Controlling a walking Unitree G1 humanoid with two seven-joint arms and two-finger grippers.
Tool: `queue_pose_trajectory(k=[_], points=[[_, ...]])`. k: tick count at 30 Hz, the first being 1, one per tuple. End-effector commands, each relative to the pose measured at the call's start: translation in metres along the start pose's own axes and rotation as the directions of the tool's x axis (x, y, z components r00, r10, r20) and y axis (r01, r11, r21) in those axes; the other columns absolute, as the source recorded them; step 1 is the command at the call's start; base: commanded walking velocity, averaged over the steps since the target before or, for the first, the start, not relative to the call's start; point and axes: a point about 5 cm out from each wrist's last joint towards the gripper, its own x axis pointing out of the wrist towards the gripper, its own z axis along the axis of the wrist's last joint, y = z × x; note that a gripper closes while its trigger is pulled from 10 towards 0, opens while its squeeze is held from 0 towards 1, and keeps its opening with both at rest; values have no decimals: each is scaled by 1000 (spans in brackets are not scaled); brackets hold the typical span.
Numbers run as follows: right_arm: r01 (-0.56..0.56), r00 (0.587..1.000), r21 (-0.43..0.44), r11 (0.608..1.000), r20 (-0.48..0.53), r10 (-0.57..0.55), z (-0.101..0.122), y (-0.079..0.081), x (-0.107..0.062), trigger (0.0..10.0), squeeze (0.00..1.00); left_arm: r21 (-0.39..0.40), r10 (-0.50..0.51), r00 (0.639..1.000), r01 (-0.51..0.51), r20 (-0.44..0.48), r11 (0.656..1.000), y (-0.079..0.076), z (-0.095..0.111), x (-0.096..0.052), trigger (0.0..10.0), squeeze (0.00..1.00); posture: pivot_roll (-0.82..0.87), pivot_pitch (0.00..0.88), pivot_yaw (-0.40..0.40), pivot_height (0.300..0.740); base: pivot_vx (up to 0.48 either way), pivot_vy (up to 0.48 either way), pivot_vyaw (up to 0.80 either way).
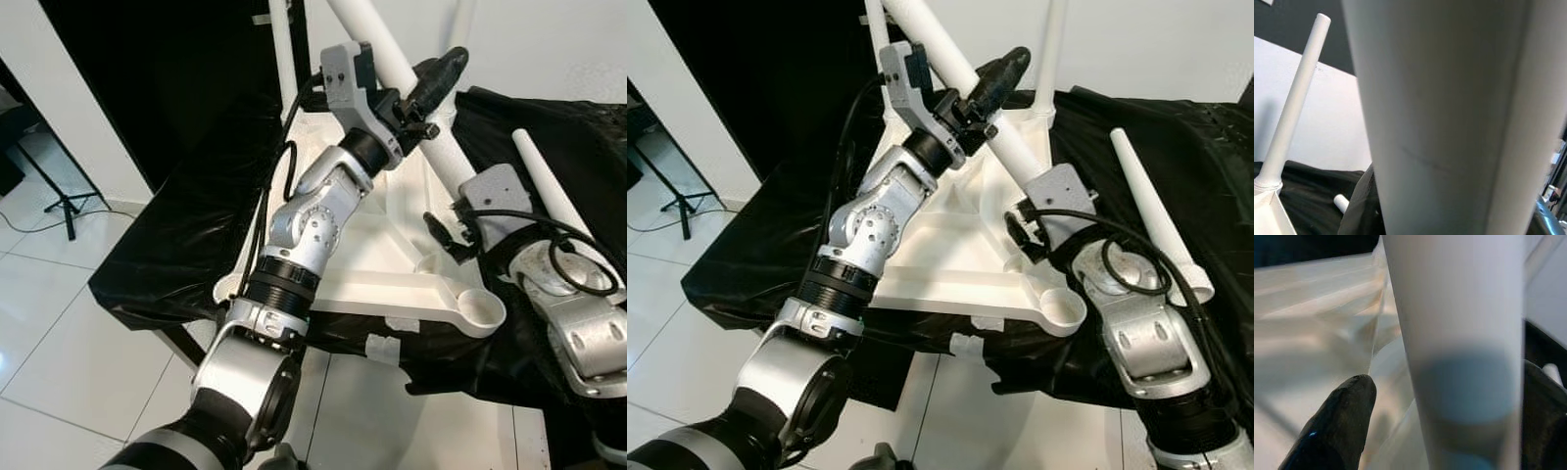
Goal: Building children table
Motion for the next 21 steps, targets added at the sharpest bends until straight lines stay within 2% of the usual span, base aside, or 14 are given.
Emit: queue_pose_trajectory(k=[1, 2, 5, 6, 9, 10, 11, 12, 21], points=[[-51, 998, 1, 999, -42, 51, -11, 0, -5, 10000, 0, -84, -158, 985, 163, 65, 983, -26, -11, 7, 0, 0, -15, 0, 79, 740, 0, 0, 0], [-56, 995, -21, 998, -81, 54, -20, -3, -7, 10000, 0, -81, -157, 985, 162, 66, 983, -25, -10, 6, 0, 0, -10, 0, 80, 740, 0, 0, 0], [-56, 995, -21, 998, -81, 54, -20, -3, -7, 10000, 0, -81, -157, 985, 162, 66, 983, -25, -10, 6, 0, 0, -10, 0, 80, 740, 0, 0, 0], [-84, 989, -38, 996, -128, 79, -26, -4, -9, 10000, 0, -72, -158, 985, 163, 63, 984, -25, -10, 6, 0, 0, -5, 0, 79, 740, 0, 0, 0], [-104, 985, -41, 994, -144, 97, -25, -2, -11, 10000, 0, -65, -155, 986, 159, 59, 985, -25, -10, 5, 0, 0, -3, 0, 78, 740, 0, 0, 0], [-105, 984, -44, 993, -151, 98, -26, -2, -12, 3137, 0, -63, -153, 987, 156, 57, 986, -25, -11, 4, 0, 0, -2, 0, 78, 740, 0, 0, 0], [-105, 984, -44, 993, -151, 98, -26, -2, -12, 3137, 0, -63, -153, 987, 156, 57, 986, -25, -11, 4, 0, 0, -2, 0, 78, 740, 0, 0, 0], [-103, 983, -47, 994, -155, 94, -27, -2, -13, 157, 0, -63, -151, 987, 155, 56, 986, -24, -11, 4, 0, 0, -2, 0, 78, 740, 0, 0, 0], [-88, 988, -51, 995, -134, 81, -26, 0, -10, 0, 0, -69, -146, 988, 149, 45, 986, -23, -13, 4, 0, 0, -5, 0, 91, 740, 0, 0, 0]])
